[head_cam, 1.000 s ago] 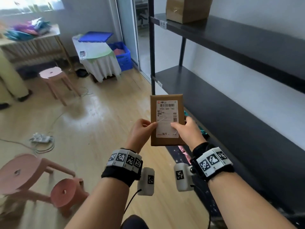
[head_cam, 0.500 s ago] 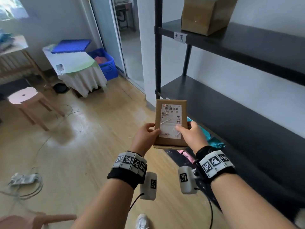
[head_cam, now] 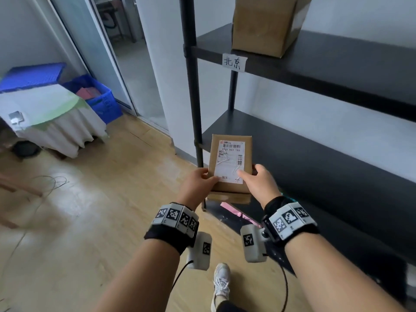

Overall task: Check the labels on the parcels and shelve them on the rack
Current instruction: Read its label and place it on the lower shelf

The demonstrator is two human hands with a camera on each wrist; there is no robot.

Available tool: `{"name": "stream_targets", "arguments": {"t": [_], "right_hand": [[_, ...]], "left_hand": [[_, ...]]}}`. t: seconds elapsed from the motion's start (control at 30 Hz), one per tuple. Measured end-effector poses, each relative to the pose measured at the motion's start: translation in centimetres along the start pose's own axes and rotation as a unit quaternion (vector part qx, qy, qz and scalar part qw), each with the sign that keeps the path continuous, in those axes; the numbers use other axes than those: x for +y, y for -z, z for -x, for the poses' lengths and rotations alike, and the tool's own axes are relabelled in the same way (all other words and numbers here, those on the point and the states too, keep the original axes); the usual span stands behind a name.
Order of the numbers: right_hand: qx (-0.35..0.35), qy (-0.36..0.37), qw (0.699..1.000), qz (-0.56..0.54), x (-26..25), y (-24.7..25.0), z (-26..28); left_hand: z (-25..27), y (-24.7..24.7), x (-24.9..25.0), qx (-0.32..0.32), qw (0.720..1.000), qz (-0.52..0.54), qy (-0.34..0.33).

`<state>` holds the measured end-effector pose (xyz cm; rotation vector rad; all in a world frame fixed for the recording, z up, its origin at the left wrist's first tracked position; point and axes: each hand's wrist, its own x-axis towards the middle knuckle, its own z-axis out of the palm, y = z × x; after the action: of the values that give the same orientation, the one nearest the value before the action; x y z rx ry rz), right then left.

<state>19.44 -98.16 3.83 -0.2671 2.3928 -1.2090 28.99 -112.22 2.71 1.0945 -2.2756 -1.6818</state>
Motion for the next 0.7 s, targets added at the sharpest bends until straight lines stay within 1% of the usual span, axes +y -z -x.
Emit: {"name": "stream_targets", "arguments": {"t": [0.1, 0.17, 0.27, 0.4, 0.6, 0.7], "right_hand": [[0.006, -0.017, 1.000, -0.012, -0.3, 0.1, -3.9], [0.015, -0.026, 0.999, -0.016, -0.4, 0.4, -6.4], [0.029, -0.045, 0.998, -0.036, -0.8, 0.9, -9.7], [0.049, -0.058, 0.996, -0.046, -1.0, 1.2, -13.7], [0.057, -0.075, 0.995, -0.037, -1.1, 2.1, -16.6], [0.065, -0.076, 0.995, -0.024, -1.6, 2.2, -17.3]], "left_hand": [[-4.1, -0.8, 1.1, 0.009, 0.999, -0.034, 0.006], [-6.5, -1.4, 2.0, 0.003, 0.998, -0.060, 0.004], [-9.9, -2.1, 3.5, -0.020, 0.998, -0.057, -0.002], [-14.1, -3.0, 4.9, -0.032, 0.997, -0.068, -0.018], [-18.3, -4.1, 6.6, -0.061, 0.988, -0.126, -0.069], [-19.9, -4.5, 7.3, -0.080, 0.983, -0.144, -0.081]]}}
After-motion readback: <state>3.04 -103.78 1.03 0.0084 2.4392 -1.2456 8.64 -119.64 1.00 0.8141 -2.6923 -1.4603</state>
